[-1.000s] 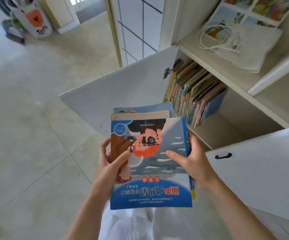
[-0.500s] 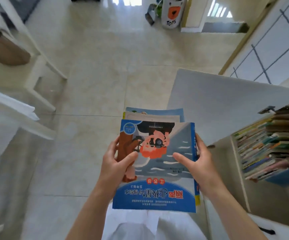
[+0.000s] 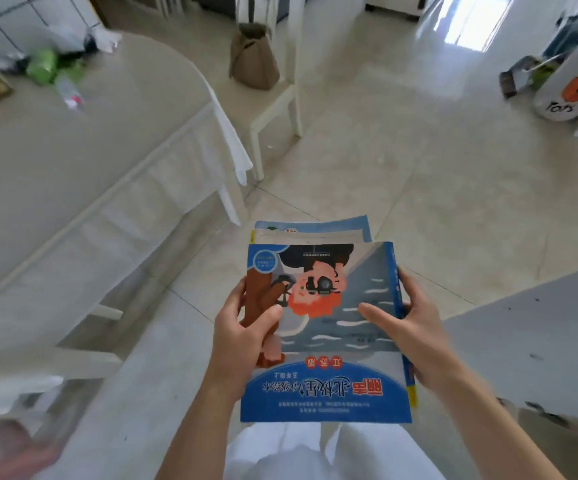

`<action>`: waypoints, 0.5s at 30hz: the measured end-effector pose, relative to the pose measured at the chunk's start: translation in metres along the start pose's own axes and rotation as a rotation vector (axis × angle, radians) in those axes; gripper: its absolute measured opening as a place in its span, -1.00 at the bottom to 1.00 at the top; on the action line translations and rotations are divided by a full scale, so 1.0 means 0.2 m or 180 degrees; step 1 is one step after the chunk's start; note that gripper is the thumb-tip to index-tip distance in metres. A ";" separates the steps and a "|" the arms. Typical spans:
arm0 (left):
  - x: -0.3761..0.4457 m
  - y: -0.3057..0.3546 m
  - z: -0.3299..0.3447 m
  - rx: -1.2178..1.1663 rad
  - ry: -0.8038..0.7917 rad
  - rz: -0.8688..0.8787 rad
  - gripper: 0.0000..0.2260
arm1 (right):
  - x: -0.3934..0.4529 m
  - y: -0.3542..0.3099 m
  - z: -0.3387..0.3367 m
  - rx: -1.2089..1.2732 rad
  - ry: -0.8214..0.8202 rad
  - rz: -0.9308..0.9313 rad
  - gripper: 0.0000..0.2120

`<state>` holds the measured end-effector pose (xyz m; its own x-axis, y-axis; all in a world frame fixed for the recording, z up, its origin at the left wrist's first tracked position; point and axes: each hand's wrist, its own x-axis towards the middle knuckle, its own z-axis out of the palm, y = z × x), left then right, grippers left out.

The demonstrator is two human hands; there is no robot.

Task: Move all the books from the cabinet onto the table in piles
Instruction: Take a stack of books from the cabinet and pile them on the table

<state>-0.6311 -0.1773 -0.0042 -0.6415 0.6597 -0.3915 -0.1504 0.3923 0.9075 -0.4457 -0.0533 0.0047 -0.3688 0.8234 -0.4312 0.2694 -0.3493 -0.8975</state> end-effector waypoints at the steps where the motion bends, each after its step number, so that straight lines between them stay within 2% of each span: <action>1: 0.03 -0.01 -0.11 -0.0041 0.0112 -0.0030 -0.64 | 0.02 -0.02 0.12 -0.0022 -0.0098 0.0020 -0.35; 8: 0.16 -0.04 -0.74 -0.0338 0.0755 -0.0203 -0.65 | 0.15 -0.17 0.83 -0.0204 -0.0684 0.0108 -0.35; 15: 0.32 -0.07 -1.12 -0.0594 0.1348 -0.0343 -0.69 | 0.34 -0.33 1.34 -0.0504 -0.1244 0.0077 -0.37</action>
<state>-0.8377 -0.2835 -0.0069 -0.8592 0.2871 -0.4234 -0.3405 0.2967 0.8922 -0.7264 -0.0932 0.0099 -0.6622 0.5737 -0.4821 0.4043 -0.2681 -0.8744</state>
